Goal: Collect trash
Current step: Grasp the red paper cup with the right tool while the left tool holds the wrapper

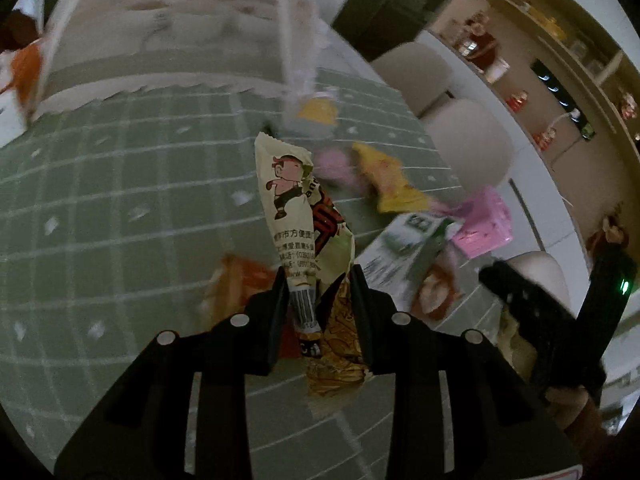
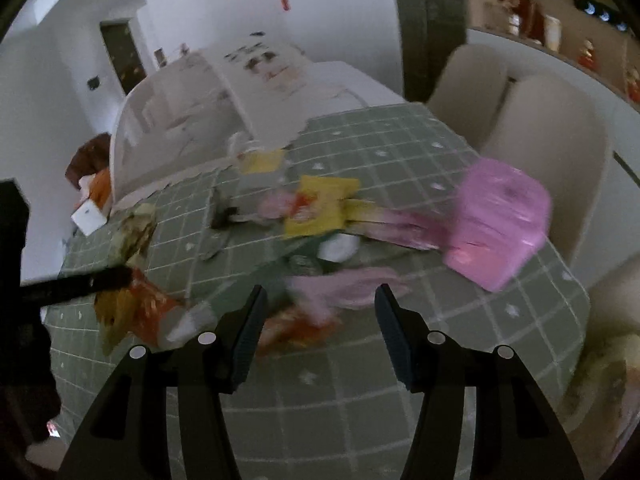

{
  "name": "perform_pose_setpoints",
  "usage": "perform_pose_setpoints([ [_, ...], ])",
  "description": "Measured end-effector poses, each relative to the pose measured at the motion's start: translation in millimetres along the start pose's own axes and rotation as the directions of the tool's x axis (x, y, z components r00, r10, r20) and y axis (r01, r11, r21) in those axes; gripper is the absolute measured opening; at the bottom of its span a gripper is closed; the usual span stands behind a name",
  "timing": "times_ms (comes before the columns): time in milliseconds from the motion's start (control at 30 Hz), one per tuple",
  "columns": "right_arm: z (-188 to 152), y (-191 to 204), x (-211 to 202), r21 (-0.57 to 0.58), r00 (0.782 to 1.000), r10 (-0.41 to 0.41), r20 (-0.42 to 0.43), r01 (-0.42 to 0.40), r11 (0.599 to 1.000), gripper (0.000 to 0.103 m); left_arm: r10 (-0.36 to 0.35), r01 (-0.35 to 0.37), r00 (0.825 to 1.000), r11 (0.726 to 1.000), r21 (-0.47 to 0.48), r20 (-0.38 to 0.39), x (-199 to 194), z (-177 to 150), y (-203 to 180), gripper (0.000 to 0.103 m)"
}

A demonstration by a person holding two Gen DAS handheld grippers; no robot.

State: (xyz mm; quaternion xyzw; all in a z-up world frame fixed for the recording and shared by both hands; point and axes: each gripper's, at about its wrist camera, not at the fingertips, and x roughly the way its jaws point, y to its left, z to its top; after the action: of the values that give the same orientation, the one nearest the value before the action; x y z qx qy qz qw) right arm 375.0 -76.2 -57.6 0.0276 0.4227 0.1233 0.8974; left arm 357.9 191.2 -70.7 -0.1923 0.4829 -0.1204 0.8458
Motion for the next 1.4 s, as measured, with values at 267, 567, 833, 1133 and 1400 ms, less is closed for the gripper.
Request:
perform_pose_setpoints([
  [267,15,70,51,-0.085,0.999,-0.04,-0.022,0.038,0.996,0.053,0.047,-0.045,0.998,0.996,-0.075,0.033,-38,-25,57,0.03],
  [567,-30,64,28,-0.245,0.981,-0.189,-0.043,0.173,0.954,0.052,0.029,-0.02,0.998,0.986,-0.168,0.05,-46,-27,104,0.03],
  [833,-17,143,3,-0.38,0.953,0.28,-0.118,-0.304,0.874,0.052,0.09,-0.066,0.987,0.983,-0.174,0.134,-83,-13,132,0.03],
  [1133,-47,192,41,-0.535,0.934,0.219,-0.283,-0.343,0.772,0.052,0.133,-0.101,0.982,0.97,-0.223,0.135,-108,-31,166,0.031],
  [1400,-46,190,67,-0.56,0.934,0.156,-0.321,-0.32,0.764,0.062,0.136,-0.103,0.984,0.962,-0.252,0.115,-107,-39,173,0.031],
])
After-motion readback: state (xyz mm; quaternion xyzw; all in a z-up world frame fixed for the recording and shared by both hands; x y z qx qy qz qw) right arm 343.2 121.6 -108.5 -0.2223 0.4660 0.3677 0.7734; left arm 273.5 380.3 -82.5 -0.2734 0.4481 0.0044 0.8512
